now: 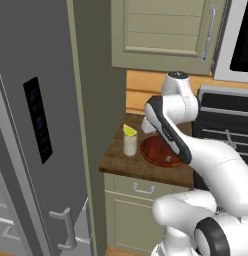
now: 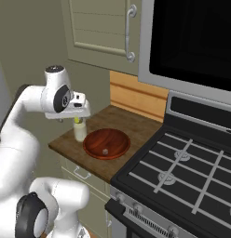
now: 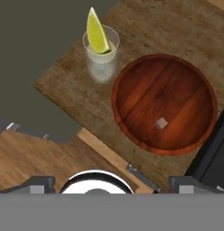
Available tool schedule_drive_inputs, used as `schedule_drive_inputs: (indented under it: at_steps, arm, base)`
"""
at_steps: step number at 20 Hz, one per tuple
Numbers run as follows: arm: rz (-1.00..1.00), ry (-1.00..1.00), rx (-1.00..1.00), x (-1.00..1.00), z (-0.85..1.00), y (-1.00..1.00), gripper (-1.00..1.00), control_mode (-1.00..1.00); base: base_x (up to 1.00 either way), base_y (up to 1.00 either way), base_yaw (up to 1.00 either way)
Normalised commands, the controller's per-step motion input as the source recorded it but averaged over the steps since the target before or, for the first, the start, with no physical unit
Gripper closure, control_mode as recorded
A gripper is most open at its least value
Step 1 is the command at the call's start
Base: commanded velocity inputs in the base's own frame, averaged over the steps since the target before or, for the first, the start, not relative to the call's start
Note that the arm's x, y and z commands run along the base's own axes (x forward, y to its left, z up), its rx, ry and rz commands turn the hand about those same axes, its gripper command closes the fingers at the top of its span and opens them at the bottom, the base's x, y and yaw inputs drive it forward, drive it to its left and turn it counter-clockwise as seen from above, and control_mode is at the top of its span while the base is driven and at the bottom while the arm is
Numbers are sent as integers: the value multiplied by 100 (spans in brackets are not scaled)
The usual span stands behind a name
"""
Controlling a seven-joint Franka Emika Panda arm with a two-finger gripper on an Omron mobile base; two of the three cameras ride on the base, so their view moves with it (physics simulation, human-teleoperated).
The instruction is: Grab a lemon wedge from the fridge and one ice cube from the ice bowl, and put them in the glass of lemonade.
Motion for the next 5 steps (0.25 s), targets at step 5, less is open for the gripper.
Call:
schedule_drive_inputs:
  at_steps: [5]
  arm:
    - [-10, 0, 0, -55, 0, 0, -100, -100]
  base:
    - [0, 0, 0]
